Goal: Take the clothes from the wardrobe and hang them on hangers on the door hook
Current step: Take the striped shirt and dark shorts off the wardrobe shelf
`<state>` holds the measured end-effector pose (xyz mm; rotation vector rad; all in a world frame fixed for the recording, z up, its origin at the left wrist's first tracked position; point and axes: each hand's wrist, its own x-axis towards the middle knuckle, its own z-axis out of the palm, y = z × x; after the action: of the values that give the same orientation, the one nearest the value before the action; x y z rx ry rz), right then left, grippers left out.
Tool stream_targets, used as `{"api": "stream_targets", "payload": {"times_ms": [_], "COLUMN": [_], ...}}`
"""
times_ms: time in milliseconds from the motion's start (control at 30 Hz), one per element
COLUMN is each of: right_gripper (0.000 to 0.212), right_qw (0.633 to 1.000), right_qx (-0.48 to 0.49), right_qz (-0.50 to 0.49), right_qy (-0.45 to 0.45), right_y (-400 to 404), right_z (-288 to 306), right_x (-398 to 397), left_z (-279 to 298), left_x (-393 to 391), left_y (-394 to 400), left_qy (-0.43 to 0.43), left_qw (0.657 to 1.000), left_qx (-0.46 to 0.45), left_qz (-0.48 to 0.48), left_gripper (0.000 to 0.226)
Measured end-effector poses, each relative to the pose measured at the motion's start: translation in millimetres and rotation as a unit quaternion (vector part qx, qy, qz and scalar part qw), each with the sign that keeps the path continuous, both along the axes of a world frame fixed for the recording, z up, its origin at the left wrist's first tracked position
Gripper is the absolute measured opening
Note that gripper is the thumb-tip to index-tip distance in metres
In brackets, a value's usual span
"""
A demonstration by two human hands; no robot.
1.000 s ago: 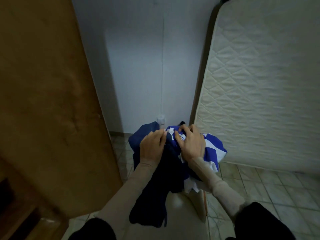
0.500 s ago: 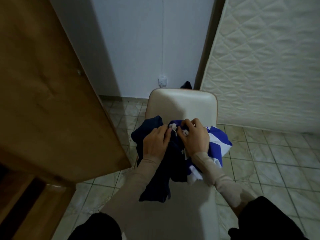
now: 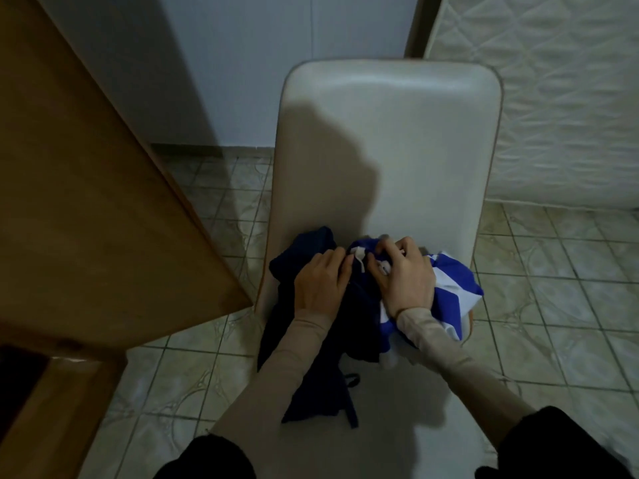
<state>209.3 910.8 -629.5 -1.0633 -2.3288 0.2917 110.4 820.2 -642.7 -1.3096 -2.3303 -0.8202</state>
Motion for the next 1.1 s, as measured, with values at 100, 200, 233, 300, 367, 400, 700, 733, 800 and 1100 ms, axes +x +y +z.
{"api": "stream_targets", "payload": {"times_ms": [100,200,233,300,367,400,700,733,800,1100], "right_gripper": [0.031,0.026,0.026,0.037,0.05,0.055,0.048,0.048,0.05,0.054], "right_qw": [0.999,0.998,0.995,0.973,0.941,0.928,0.937,0.923,0.893,0.872], "right_qx": [0.012,-0.015,-0.039,-0.115,-0.191,-0.224,-0.267,-0.273,-0.263,-0.255], "right_qz": [0.003,0.011,0.014,0.012,0.001,0.002,0.138,0.175,0.207,0.204], "right_qy": [-0.035,-0.068,-0.096,-0.199,-0.279,-0.298,-0.178,-0.205,-0.299,-0.364], "right_y": [2.2,0.0,-1.3,-4.9,-5.6,-6.0,-21.3,-26.5,-35.5,-41.6], "right_z": [-33.0,-61.1,-67.3,-74.7,-76.0,-74.9,-57.2,-60.2,-67.4,-18.9], "right_x": [1.5,7.0,9.3,14.1,18.7,20.3,19.3,19.6,24.1,31.4], "left_z": [-40.3,-67.0,-72.2,-79.6,-78.8,-75.0,-56.9,-59.9,-64.5,-18.4], "left_x": [0.7,4.2,5.3,7.9,10.1,11.5,22.2,22.7,23.0,19.9], "left_y": [-1.7,-5.7,-7.6,-13.2,-18.3,-20.4,-35.6,-38.3,-45.6,-69.7], "left_qy": [-0.015,-0.053,-0.06,-0.054,-0.095,-0.131,-0.203,-0.22,-0.228,-0.23], "left_qw": [1.0,0.996,0.994,0.989,0.98,0.972,0.915,0.902,0.89,0.87], "left_qx": [-0.02,-0.066,-0.09,-0.137,-0.165,-0.186,-0.349,-0.371,-0.396,-0.436], "left_qz": [-0.006,-0.017,-0.023,-0.027,-0.049,-0.067,0.012,0.009,-0.004,0.005], "left_gripper": [0.059,0.055,0.052,0.044,0.048,0.057,0.05,0.05,0.05,0.05]}}
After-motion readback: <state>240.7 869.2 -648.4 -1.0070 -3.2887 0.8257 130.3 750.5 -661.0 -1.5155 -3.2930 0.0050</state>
